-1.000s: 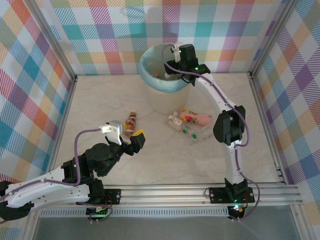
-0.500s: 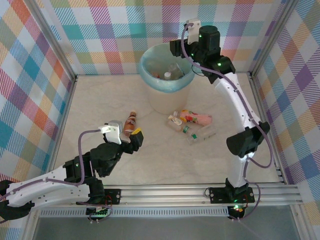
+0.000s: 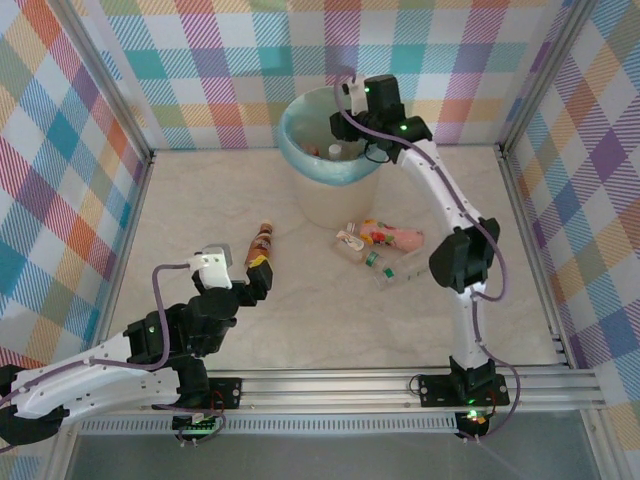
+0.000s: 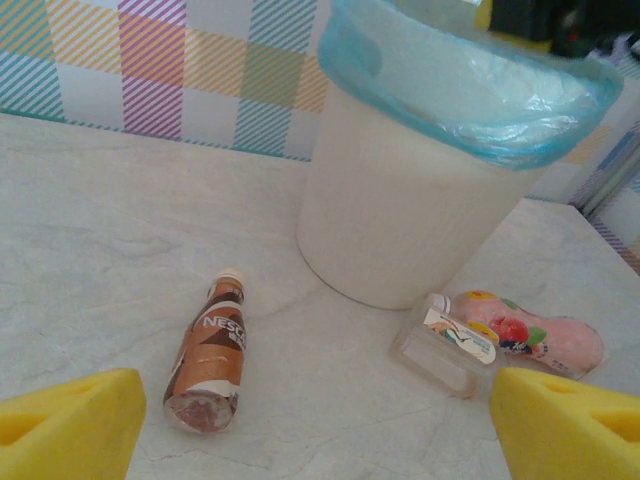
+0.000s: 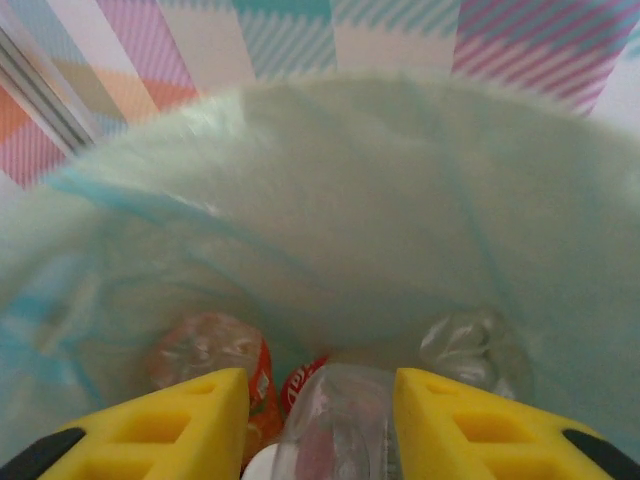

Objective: Put the plastic bottles in the bin

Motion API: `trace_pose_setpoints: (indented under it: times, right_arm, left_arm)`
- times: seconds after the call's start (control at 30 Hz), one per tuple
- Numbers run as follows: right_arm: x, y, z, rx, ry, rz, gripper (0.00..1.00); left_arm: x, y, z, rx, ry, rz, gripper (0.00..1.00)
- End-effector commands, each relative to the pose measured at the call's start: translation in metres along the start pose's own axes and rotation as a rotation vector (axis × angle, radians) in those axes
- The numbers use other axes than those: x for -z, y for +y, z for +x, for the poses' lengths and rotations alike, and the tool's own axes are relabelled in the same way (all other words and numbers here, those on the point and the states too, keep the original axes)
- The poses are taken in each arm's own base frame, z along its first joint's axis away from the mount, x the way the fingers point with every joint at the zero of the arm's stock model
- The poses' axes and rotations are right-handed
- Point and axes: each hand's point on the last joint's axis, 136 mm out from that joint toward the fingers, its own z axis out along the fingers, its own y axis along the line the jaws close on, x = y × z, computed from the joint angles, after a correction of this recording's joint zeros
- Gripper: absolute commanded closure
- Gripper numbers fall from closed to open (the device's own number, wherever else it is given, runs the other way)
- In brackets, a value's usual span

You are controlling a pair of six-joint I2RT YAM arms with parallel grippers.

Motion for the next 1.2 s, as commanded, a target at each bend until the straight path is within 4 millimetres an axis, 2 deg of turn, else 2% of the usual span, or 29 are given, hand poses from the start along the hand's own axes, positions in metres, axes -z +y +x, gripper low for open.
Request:
trace_pose_setpoints:
  times: [0.0,0.17,0.27,0.33,0.47,0.53,0.63,0.7,0.83,0.9,1.03,1.17]
  right_arm:
    - [0.001,-0.001,0.002,-0.015,0.044,-0.014,0.58]
    - [0.006,-0.001,-0.009,-0.018,0.015,-0.013,0.58]
    - [0.020,0.003,-0.023,-0.013,-0.022,-0.024,0.57]
    - [0.035,0.010,-0.034,-0.014,-0.052,-0.044,0.52]
    - [0.078,0.029,-0.063,-0.017,-0.126,-0.095,0.42]
    - [0.106,0.040,-0.078,-0.014,-0.173,-0.119,0.40]
    - [0.144,0.055,-0.092,-0.011,-0.233,-0.159,0.38]
    - [0.169,0.064,-0.094,-0.017,-0.266,-0.192,0.37]
    - [0.214,0.077,-0.084,-0.027,-0.332,-0.248,0.37]
    - [0.227,0.083,-0.064,-0.040,-0.345,-0.281,0.37]
    - [0.244,0.093,-0.024,-0.072,-0.358,-0.323,0.37]
    - [0.242,0.097,0.023,-0.116,-0.286,-0.343,0.36]
  left_arm:
    - [0.002,0.010,-0.009,0.015,-0.017,-0.040,0.11]
    - [0.001,0.009,-0.007,0.013,-0.011,-0.041,0.11]
    - [-0.001,0.009,-0.006,0.009,-0.009,-0.048,0.09]
    - [-0.002,0.010,-0.005,-0.003,-0.008,-0.061,0.07]
    - [-0.006,0.021,-0.006,-0.031,0.011,-0.142,0.06]
    - [-0.009,0.030,-0.008,-0.035,0.036,-0.200,0.06]
    - [-0.020,0.031,-0.008,-0.039,0.100,-0.215,0.06]
    - [-0.032,0.030,-0.001,-0.036,0.173,-0.208,0.06]
    - [-0.058,0.035,0.014,-0.045,0.309,-0.229,0.06]
    - [-0.074,0.042,0.024,-0.022,0.383,-0.233,0.05]
    - [-0.106,0.054,0.048,0.066,0.536,-0.189,0.05]
    - [-0.132,0.066,0.068,0.080,0.651,-0.205,0.07]
